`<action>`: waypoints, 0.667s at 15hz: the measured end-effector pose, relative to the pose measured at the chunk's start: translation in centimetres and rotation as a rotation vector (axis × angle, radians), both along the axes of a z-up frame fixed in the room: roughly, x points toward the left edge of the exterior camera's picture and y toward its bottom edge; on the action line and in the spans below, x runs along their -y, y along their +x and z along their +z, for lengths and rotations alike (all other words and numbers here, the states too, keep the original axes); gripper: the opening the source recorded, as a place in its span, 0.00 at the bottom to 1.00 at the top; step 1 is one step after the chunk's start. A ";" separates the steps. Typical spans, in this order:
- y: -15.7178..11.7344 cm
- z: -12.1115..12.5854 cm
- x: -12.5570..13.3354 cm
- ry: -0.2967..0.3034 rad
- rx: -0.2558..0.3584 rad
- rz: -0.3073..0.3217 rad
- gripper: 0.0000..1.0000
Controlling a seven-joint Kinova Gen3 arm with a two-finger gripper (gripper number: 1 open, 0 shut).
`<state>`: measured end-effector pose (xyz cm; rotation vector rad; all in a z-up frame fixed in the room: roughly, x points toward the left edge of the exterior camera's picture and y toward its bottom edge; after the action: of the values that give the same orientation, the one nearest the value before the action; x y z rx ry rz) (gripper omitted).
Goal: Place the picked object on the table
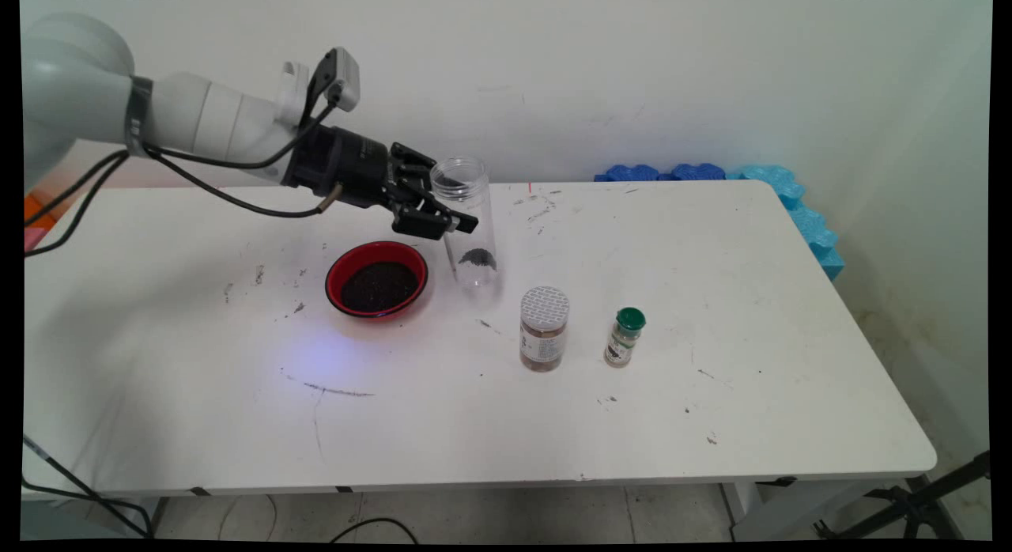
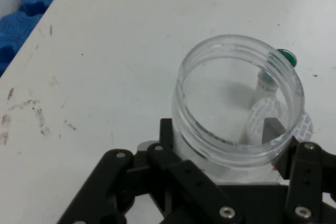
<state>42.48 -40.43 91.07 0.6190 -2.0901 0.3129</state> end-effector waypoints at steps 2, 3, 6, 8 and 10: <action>-0.1 -0.4 0.1 0.000 -0.003 0.009 0.00; -0.1 -0.6 0.2 0.001 -0.006 0.015 0.00; -0.2 -1.1 0.4 0.001 -0.014 0.028 0.00; -0.3 -1.3 0.5 0.003 -0.018 0.039 0.00; -0.3 -1.6 0.5 0.005 -0.020 0.045 0.00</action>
<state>42.20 -40.96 89.50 0.6700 -2.0605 0.3261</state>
